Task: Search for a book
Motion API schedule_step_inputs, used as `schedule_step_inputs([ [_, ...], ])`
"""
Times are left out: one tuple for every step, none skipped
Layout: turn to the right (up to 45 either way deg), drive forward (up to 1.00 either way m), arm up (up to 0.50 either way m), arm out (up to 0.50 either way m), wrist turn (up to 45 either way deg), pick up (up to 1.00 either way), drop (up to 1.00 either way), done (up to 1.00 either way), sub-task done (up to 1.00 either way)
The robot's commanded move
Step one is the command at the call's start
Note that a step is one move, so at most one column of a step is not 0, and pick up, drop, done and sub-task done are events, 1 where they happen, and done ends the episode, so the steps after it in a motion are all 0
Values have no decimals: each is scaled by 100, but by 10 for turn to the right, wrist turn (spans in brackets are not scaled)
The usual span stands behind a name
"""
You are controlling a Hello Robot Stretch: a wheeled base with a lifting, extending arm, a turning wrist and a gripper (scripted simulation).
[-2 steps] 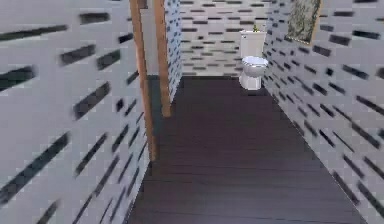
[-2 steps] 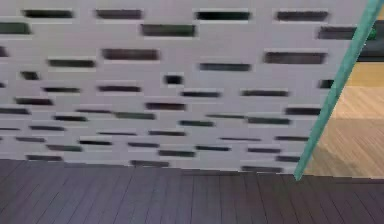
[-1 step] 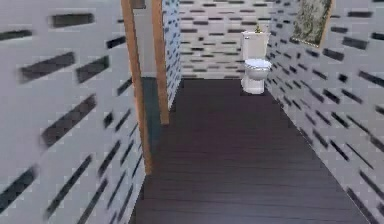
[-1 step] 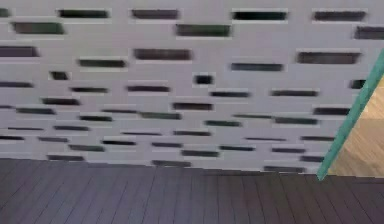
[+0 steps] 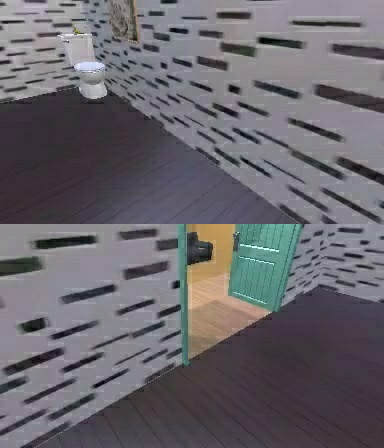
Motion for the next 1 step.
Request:
schedule_step_inputs([
  [450, 0, 0, 0, 0, 0, 0, 0, 0],
])
